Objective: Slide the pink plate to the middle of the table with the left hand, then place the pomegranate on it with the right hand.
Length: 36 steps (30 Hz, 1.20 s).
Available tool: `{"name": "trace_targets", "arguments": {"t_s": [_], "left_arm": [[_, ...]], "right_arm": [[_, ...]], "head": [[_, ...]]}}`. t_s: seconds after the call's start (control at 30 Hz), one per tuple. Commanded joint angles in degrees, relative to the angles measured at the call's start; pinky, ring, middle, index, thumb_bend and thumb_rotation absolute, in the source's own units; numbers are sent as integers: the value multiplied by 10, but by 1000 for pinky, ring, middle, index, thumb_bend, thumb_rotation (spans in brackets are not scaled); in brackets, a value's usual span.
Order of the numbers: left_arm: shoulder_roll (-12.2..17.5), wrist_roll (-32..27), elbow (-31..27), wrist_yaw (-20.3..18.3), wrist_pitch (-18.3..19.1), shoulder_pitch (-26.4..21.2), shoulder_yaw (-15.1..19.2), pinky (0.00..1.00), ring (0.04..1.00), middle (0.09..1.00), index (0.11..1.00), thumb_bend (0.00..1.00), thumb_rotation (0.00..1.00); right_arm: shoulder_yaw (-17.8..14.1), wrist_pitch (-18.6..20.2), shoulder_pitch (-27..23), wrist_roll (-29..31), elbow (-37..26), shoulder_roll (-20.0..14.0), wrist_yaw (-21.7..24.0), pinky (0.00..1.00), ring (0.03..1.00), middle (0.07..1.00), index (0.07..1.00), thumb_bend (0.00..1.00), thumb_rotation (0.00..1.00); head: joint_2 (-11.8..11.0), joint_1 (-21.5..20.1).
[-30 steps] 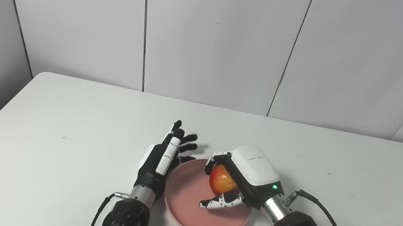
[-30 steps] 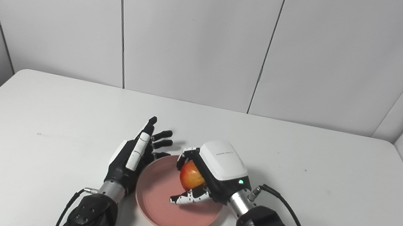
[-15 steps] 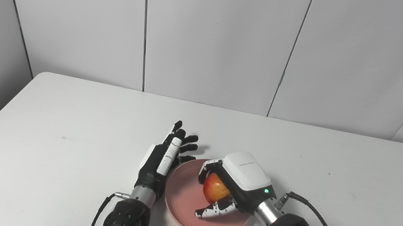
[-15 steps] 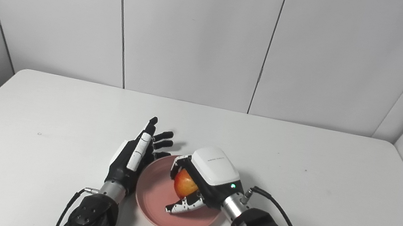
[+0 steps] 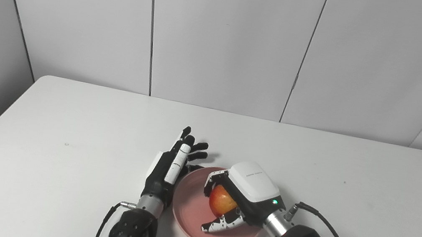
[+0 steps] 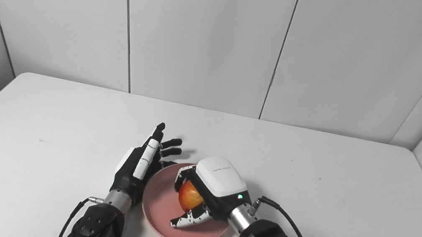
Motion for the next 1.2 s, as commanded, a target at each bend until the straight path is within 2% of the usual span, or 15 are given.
{"name": "trace_targets", "arguments": {"t_s": [0.0, 0.13, 0.17, 0.2, 0.23, 0.27, 0.3, 0.43, 0.57, 0.77, 0.9, 0.93, 1.03, 1.17], "left_arm": [[-5, 5, 2, 3, 5, -8, -3, 598, 773, 799, 1000, 704, 944], [-3, 12, 3, 3, 2, -9, -6, 626, 776, 794, 1000, 711, 947], [-3, 13, 3, 2, 2, -9, -6, 647, 779, 794, 1000, 706, 952], [-3, 15, 2, 2, 3, -8, -7, 649, 779, 794, 1000, 705, 952], [-3, 16, 1, 2, 3, -8, -7, 661, 778, 794, 1000, 701, 956], [-3, 18, 1, 4, 4, -8, -8, 665, 778, 794, 1000, 699, 957], [-2, 19, 1, 5, 4, -8, -8, 707, 775, 791, 1000, 705, 961], [-1, 23, 2, 3, 2, -9, -9, 828, 786, 793, 1000, 702, 973], [1, 23, 0, -2, -1, -8, -10, 832, 787, 786, 1000, 692, 976], [-1, 17, -3, -4, 2, -7, -8, 818, 788, 774, 1000, 685, 965], [-1, 17, -3, -4, 6, -7, -8, 785, 792, 778, 1000, 688, 968], [-1, 18, -3, -3, 7, -7, -7, 739, 783, 793, 1000, 693, 966], [-3, 7, -3, -9, 11, -7, -4, 712, 780, 823, 1000, 701, 956], [-6, 0, -4, -9, 14, -7, 1, 654, 788, 804, 1000, 740, 932]], "right_arm": [[-5, -14, -26, -2, -16, 2, -6, 289, 367, 470, 489, 509, 162], [-5, -17, -25, -3, -15, -1, -6, 372, 469, 546, 495, 509, 171], [-5, -17, -25, -3, -15, -1, -6, 421, 516, 583, 568, 603, 326], [-5, -17, -25, -3, -15, -2, -6, 428, 522, 588, 583, 623, 359], [-4, -17, -25, -4, -15, -2, -6, 454, 543, 604, 622, 674, 450], [-4, -20, -25, -6, -13, -3, -9, 462, 549, 609, 635, 691, 481], [-3, -23, -26, -8, -11, -4, -12, 499, 566, 619, 648, 707, 549], [-4, -28, -27, -14, -7, -6, -20, 593, 623, 657, 673, 730, 723], [-6, -33, -27, -14, -5, -5, -28, 609, 643, 673, 684, 723, 745], [-12, -38, -28, -6, -5, -3, -35, 599, 645, 679, 689, 715, 721], [-17, -40, -29, -3, -7, -2, -38, 566, 624, 671, 693, 711, 718], [-19, -40, -29, -2, -7, -2, -39, 556, 619, 665, 691, 713, 735], [-35, -50, -31, 19, -16, -1, -51, 526, 592, 644, 674, 708, 741], [-80, -48, -31, 77, -36, 14, -67, 496, 592, 662, 664, 702, 842]], "head": [[-1, 0], [-1, 0], [1, -1], [1, -1], [1, -1], [1, -1], [1, -1], [1, -2], [1, -2], [2, -2], [2, -3], [2, -3], [2, -2], [2, -2]]}}
